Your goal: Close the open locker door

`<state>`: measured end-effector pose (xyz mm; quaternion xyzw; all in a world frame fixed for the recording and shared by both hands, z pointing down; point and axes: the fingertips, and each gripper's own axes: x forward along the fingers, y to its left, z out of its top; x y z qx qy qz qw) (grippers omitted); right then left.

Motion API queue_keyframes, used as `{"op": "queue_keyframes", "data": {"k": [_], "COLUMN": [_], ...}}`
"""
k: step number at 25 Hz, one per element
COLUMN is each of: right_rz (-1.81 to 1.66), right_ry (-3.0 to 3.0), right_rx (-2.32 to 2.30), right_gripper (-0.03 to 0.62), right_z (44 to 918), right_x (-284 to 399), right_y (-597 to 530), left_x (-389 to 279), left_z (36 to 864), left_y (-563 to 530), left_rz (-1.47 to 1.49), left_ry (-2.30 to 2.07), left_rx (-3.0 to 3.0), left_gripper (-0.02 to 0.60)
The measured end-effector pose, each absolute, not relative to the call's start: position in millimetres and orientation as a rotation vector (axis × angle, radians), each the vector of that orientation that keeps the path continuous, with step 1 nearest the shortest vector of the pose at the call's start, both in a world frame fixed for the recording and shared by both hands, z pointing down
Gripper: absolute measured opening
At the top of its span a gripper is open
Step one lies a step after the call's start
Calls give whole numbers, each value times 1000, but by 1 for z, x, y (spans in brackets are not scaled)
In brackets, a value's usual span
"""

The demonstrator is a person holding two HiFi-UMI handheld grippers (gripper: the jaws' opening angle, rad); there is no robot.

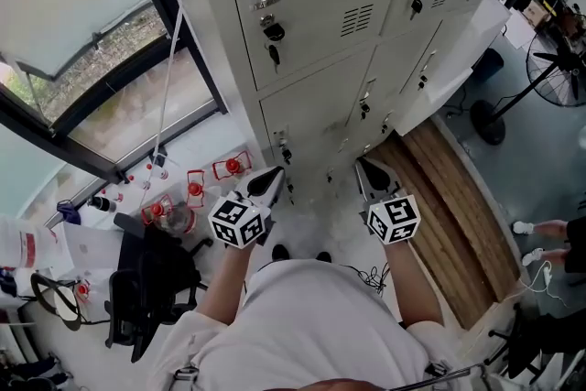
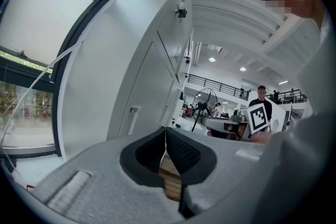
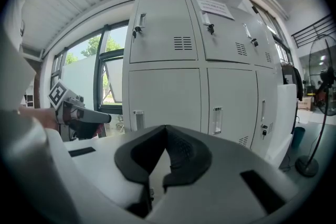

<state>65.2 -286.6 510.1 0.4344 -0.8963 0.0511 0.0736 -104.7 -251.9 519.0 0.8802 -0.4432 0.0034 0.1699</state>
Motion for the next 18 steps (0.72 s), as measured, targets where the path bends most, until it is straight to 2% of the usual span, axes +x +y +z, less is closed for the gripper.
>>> {"op": "queue_keyframes", "data": {"k": [18], "right_rz": [193], "right_ry": [-2705], "right_rx": [1264], "right_gripper": [3], "right_z": [514], "right_x": [65], "right_y": [-286], "left_x": [-95], "left_z": [524], "left_y": [-250], "left_rz": [29], "left_ry": [-1250], "left_rx": [2495], "left_gripper": [15]}}
